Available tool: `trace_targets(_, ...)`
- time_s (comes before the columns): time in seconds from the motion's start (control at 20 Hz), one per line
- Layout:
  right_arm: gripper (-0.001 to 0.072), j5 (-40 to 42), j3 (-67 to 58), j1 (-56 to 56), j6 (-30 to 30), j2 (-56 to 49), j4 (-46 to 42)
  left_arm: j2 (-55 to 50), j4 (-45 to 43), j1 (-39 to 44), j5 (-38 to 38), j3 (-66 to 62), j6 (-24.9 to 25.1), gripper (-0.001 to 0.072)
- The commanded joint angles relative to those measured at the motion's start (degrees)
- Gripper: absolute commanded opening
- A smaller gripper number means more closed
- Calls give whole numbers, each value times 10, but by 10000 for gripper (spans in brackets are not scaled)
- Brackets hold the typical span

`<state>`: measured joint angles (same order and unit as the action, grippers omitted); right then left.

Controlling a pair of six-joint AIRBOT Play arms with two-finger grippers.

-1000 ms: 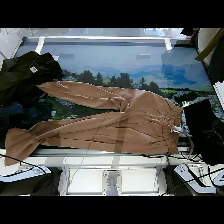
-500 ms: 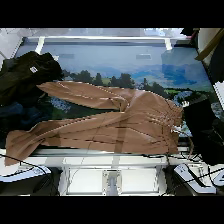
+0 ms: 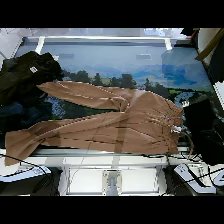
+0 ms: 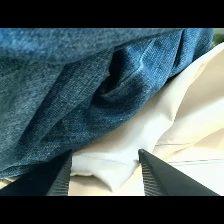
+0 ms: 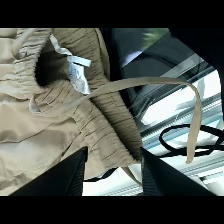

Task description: Fold the clothes and pants, and hang the long-sleeved shirts on hangers.

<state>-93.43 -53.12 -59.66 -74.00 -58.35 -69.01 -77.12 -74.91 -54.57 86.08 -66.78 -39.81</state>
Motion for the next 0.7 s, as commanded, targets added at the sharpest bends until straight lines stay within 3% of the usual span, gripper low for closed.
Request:
trace_targets(0.0,387,0,0,0,-6,0,0,0,-1,-1,-7,-3,0,484)
trace_targets(0.15,387,1,0,0,-14,0,0,0,42,0,-12,-3,2,487)
trace_targets(0.65,387,0,0,0,-26,0,0,6,46,2,-14,-3,3,487)
